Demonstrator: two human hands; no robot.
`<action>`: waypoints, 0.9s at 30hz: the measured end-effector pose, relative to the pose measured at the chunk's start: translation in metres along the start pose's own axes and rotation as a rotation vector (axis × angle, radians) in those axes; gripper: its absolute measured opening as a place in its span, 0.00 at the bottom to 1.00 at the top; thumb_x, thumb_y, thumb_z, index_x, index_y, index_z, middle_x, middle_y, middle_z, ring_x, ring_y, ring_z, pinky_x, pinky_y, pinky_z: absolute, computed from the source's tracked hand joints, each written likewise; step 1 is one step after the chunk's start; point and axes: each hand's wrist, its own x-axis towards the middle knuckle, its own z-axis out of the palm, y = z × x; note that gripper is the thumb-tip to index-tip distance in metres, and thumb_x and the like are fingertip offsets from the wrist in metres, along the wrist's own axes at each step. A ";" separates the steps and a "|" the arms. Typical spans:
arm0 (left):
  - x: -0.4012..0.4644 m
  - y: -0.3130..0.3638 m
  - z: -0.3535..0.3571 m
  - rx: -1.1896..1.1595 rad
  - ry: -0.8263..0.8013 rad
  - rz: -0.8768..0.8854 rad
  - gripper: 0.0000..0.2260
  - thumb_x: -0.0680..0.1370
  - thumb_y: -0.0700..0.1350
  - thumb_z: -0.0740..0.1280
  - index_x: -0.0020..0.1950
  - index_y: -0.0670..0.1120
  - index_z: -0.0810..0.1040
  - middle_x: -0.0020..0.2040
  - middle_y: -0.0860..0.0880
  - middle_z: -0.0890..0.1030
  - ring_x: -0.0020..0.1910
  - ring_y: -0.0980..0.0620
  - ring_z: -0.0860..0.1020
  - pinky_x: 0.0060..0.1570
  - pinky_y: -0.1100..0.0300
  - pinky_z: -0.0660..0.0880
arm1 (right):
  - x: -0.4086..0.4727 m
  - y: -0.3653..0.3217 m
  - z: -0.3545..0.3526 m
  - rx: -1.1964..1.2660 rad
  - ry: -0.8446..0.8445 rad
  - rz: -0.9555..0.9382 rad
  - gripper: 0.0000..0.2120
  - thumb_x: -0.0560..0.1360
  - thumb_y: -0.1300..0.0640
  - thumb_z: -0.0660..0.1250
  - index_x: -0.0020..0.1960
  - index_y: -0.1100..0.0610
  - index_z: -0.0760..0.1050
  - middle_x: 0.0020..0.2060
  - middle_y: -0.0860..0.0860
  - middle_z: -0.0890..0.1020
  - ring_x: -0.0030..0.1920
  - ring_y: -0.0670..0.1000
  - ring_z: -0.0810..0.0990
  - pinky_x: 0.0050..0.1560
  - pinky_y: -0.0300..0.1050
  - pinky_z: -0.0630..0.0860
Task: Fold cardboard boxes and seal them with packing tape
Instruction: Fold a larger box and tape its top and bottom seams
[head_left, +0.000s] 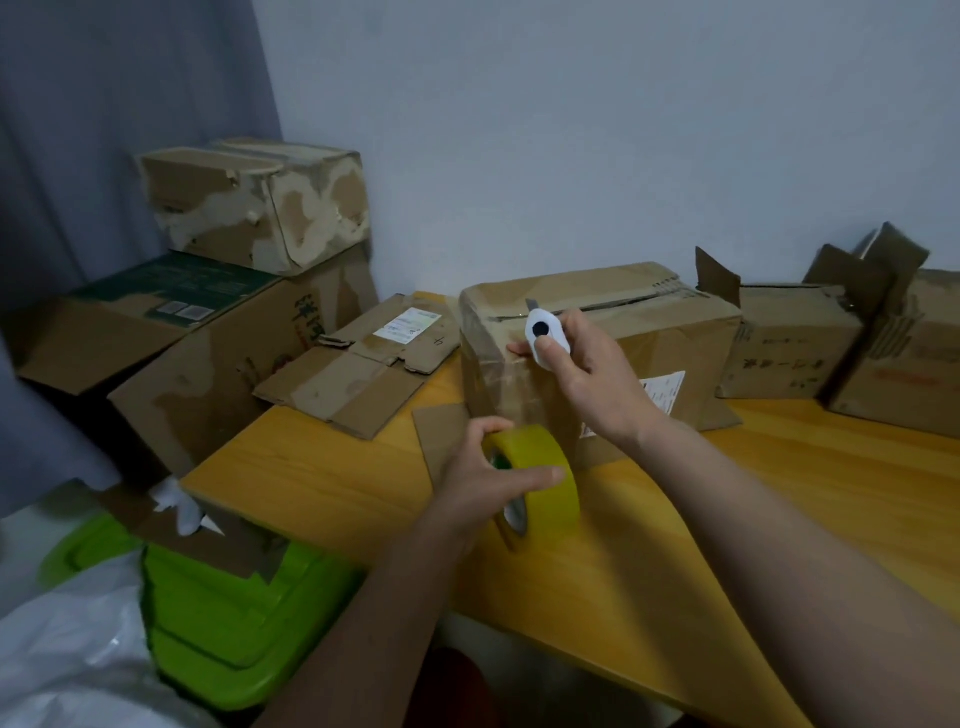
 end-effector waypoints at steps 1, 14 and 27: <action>0.001 -0.002 0.002 0.023 0.081 0.022 0.30 0.56 0.56 0.81 0.54 0.59 0.73 0.60 0.50 0.74 0.57 0.50 0.75 0.55 0.50 0.77 | 0.000 0.001 0.000 -0.011 0.000 -0.002 0.07 0.81 0.54 0.59 0.52 0.57 0.70 0.49 0.47 0.84 0.54 0.45 0.80 0.52 0.49 0.75; 0.008 0.004 0.020 -0.165 0.436 0.191 0.04 0.76 0.42 0.71 0.46 0.51 0.78 0.45 0.51 0.82 0.48 0.52 0.81 0.48 0.59 0.78 | -0.014 -0.001 -0.016 -0.378 0.152 -0.253 0.10 0.78 0.59 0.65 0.58 0.56 0.79 0.45 0.50 0.82 0.43 0.47 0.78 0.41 0.34 0.69; 0.008 0.006 0.021 -0.168 0.436 0.238 0.04 0.78 0.43 0.69 0.44 0.51 0.79 0.44 0.50 0.82 0.46 0.51 0.80 0.48 0.56 0.78 | -0.041 0.006 -0.006 -0.962 0.021 -0.529 0.10 0.68 0.73 0.69 0.48 0.66 0.78 0.39 0.60 0.74 0.38 0.58 0.74 0.27 0.46 0.70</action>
